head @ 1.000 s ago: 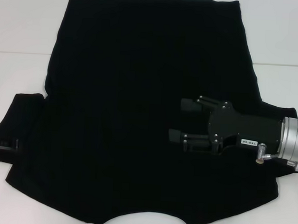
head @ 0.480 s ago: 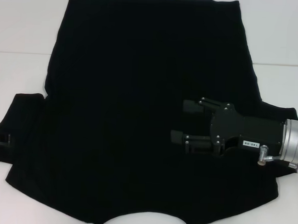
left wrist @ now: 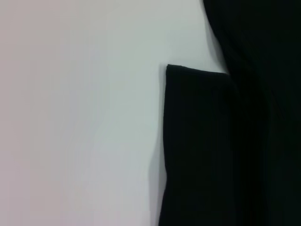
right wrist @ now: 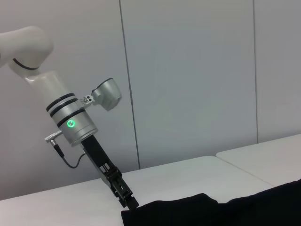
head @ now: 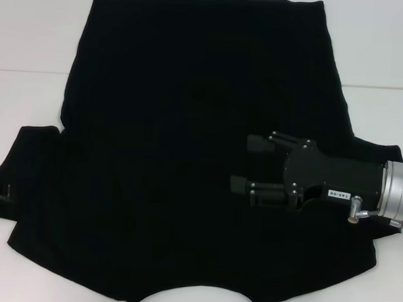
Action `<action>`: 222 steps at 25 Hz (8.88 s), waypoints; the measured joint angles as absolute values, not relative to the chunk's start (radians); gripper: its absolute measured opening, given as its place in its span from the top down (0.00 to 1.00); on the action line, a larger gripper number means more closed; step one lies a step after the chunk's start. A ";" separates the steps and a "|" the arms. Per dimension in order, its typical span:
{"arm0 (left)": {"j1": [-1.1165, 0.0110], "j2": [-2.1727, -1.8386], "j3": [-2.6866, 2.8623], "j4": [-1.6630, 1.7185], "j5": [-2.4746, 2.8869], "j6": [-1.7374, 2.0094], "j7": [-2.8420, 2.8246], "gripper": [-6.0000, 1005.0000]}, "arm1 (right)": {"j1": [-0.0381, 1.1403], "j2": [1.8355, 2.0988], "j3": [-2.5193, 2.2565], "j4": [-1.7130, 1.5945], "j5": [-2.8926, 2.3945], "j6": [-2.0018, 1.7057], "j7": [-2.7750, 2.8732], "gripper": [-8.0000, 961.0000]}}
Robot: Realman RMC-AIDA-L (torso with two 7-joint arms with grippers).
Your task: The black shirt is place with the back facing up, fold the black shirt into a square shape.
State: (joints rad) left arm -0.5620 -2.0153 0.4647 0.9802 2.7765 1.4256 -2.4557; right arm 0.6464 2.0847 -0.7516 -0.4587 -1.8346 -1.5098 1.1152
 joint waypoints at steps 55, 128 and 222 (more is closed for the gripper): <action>-0.568 -2.029 0.499 0.972 2.784 1.427 -2.449 0.13 | 0.643 2.083 -0.752 -0.459 -1.830 -1.523 1.115 0.05; -0.569 -2.031 0.539 0.981 2.804 1.425 -2.448 0.13 | 0.638 2.083 -0.750 -0.459 -1.821 -1.523 1.115 0.05; -0.576 -2.032 0.551 0.980 2.842 1.404 -2.449 0.13 | 0.634 2.083 -0.750 -0.460 -1.819 -1.523 1.114 0.05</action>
